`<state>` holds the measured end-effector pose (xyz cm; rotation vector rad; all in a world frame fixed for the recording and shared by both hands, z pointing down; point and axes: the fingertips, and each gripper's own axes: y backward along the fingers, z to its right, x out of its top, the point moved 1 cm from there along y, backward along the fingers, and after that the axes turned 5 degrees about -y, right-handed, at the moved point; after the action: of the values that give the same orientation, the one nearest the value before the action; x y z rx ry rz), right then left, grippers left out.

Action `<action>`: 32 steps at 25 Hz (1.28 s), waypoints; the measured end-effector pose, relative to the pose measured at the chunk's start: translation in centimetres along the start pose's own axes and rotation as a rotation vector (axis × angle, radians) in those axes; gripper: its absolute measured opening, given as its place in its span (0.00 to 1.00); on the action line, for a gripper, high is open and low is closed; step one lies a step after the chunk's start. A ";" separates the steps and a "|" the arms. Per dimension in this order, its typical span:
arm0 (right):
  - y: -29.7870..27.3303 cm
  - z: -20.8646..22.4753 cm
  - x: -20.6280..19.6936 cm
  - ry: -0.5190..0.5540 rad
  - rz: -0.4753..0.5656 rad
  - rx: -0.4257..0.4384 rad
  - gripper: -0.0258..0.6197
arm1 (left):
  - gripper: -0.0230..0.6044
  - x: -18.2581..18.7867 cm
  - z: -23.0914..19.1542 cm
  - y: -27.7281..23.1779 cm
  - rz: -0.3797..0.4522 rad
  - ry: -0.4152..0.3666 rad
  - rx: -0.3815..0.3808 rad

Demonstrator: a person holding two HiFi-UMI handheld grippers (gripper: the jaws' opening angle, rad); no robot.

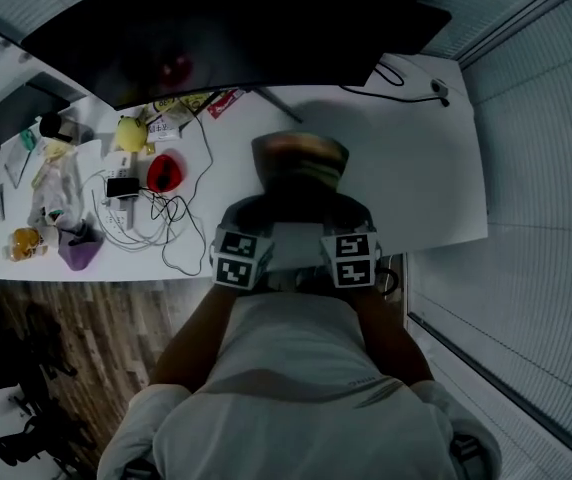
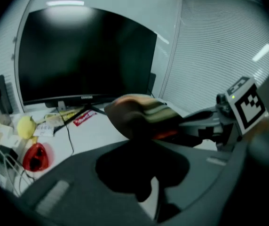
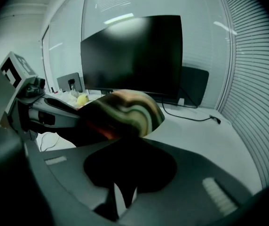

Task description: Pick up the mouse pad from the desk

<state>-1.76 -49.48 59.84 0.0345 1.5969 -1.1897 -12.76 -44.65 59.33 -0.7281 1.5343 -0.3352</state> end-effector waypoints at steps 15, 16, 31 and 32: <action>13.6 -2.3 18.3 0.048 0.515 0.029 0.11 | 0.14 18.0 0.1 14.0 0.492 -0.135 0.067; 14.4 -2.4 19.0 0.052 0.542 0.027 0.11 | 0.14 18.7 0.4 14.8 0.513 -0.141 0.065; 20.3 -4.6 22.4 0.130 0.698 0.020 0.11 | 0.15 21.0 1.7 19.7 0.657 -0.152 0.104; 20.3 -4.7 22.3 0.131 0.696 0.024 0.11 | 0.15 21.0 1.6 19.8 0.661 -0.148 0.107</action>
<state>-2.82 -47.89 29.37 0.6429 1.4957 -0.6667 -15.03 -42.52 30.54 -0.1317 1.5104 0.1298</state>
